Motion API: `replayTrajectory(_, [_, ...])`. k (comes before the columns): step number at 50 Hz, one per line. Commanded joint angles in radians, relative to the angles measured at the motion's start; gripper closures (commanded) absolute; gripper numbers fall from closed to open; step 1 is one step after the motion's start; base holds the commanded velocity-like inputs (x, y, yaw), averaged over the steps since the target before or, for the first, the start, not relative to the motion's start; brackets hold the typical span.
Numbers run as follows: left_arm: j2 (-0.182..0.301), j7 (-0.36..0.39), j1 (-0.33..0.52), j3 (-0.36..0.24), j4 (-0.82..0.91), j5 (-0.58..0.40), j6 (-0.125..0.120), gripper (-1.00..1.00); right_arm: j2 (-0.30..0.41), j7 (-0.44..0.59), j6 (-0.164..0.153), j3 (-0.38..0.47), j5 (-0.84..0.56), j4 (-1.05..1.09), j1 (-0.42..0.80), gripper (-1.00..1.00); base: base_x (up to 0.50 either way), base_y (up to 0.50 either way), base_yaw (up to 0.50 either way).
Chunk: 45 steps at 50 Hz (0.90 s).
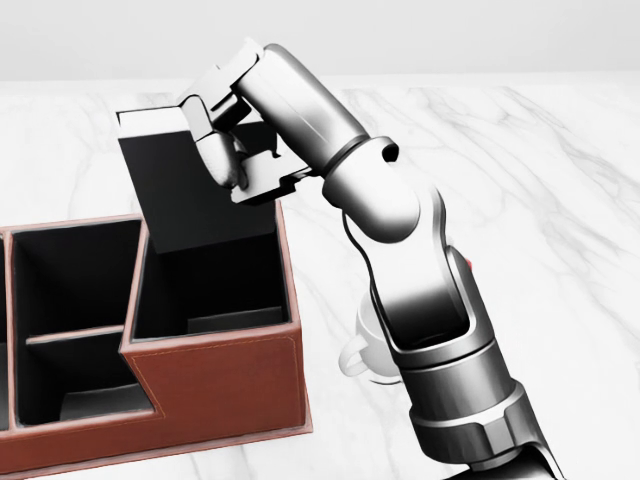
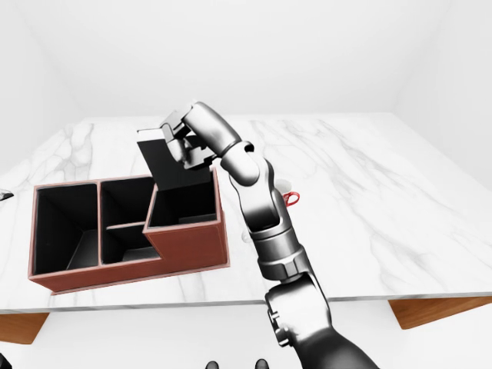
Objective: Pick up the book and place it in the right compartment of the caddy.
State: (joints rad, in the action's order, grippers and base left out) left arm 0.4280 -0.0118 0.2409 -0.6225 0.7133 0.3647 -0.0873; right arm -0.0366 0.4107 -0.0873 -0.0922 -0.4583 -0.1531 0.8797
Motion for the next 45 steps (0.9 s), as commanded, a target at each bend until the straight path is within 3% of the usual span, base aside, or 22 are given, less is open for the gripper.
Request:
replayTrajectory(1, [0.000,0.000,-0.001,-0.005,0.008,0.003,0.000,-1.00,-0.009,-0.025,0.000,0.004,-0.038,0.025,-0.021,1.00,0.00,0.00,0.00])
replayTrajectory(45, [0.001,0.003,-0.005,-0.007,0.000,0.003,0.000,-1.00,-0.051,-0.047,0.000,-0.020,-0.058,-0.015,-0.082,1.00,0.00,0.00,0.00])
